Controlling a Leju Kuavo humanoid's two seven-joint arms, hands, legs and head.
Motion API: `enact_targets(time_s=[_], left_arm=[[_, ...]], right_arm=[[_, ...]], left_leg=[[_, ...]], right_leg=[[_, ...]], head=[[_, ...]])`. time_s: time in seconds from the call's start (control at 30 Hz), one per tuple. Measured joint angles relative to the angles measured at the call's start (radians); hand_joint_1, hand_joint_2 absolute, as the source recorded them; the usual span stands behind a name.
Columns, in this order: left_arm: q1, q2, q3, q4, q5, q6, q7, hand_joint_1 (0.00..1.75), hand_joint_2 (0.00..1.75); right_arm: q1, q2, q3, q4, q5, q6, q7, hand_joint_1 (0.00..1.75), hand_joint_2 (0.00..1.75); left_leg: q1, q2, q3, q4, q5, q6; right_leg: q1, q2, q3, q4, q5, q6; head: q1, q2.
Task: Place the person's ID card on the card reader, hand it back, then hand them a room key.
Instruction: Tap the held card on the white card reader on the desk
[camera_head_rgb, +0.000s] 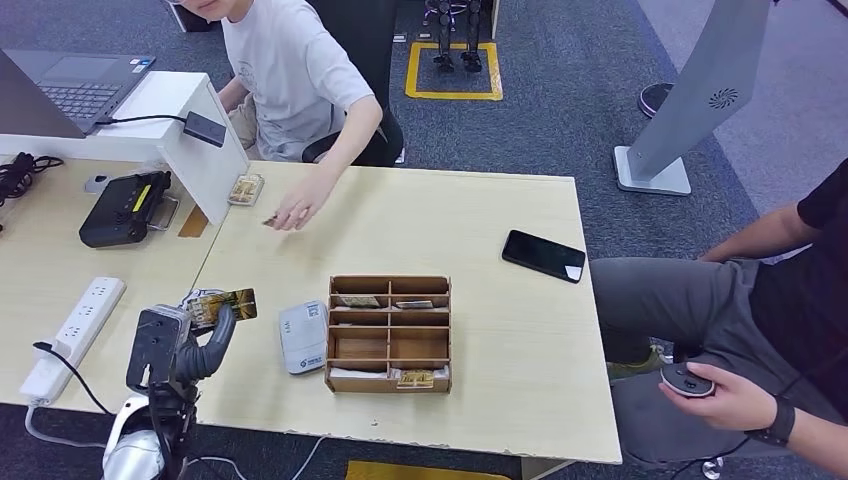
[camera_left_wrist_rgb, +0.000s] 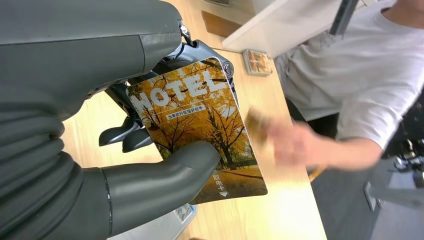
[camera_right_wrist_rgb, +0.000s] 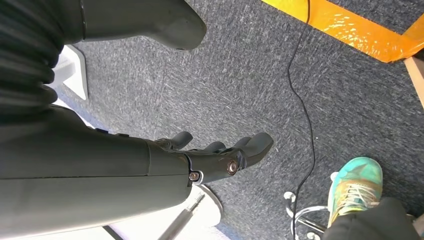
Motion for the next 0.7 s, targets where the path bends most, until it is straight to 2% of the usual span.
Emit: enact_targets(time_s=[0.3,0.7], left_arm=[[-0.098,-0.044,-0.047,0.166,-0.171,0.137,0.014,1.75,1.75],[-0.097,-0.081,-0.066,0.257,-0.228,0.121,0.034,1.75,1.75]], right_arm=[[-0.01,0.002,0.008,0.008,0.016,0.004,0.014,0.0,1.75],[-0.01,0.002,0.026,0.009,0.018,0.012,0.025,0.0,1.75]], left_leg=[[0.0,0.0,0.0,0.0,0.0,0.0],[0.0,0.0,0.0,0.0,0.0,0.0]], right_leg=[[0.0,0.0,0.002,0.0,0.0,0.0],[0.0,0.001,0.002,0.0,0.0,0.0]], head=[[0.0,0.0],[0.0,0.0]])
